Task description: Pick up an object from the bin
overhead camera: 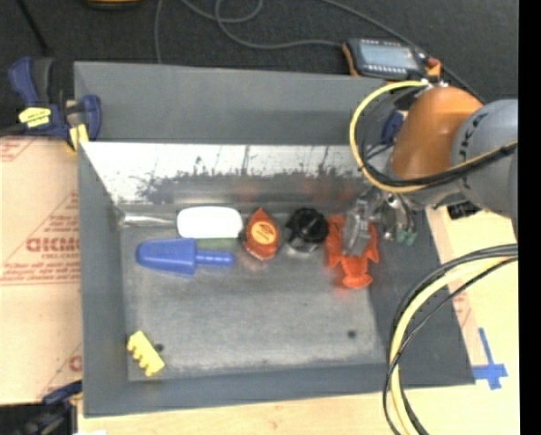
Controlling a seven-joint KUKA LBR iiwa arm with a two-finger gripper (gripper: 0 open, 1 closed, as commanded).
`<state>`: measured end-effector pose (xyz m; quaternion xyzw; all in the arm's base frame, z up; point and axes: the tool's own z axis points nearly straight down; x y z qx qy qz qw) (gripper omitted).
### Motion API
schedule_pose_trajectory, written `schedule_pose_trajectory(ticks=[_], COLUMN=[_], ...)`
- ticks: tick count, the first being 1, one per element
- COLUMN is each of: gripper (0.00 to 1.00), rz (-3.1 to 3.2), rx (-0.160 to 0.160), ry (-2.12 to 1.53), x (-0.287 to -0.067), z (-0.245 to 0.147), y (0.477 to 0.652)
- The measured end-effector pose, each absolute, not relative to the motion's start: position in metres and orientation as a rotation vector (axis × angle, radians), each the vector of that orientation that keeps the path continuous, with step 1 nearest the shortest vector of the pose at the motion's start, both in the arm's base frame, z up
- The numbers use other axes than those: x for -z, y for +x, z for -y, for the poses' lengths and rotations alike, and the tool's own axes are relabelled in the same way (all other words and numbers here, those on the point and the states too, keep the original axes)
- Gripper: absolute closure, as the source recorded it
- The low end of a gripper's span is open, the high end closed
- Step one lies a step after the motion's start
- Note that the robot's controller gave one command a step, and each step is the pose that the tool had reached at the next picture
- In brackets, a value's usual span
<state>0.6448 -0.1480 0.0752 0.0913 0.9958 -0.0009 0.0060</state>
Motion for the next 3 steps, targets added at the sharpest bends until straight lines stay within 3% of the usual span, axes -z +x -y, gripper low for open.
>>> schedule_pose_trajectory(ticks=[1, 2, 3], gripper=[0.00, 1.00, 0.00], rz=[-3.121, -3.122, -3.122], rx=[0.004, 0.003, 0.004], ry=[0.285, 0.284, 0.283], x=[-0.0732, -0.0728, -0.0725], z=[0.1481, 0.1477, 0.1480], y=[0.6435, 0.6432, 0.6430])
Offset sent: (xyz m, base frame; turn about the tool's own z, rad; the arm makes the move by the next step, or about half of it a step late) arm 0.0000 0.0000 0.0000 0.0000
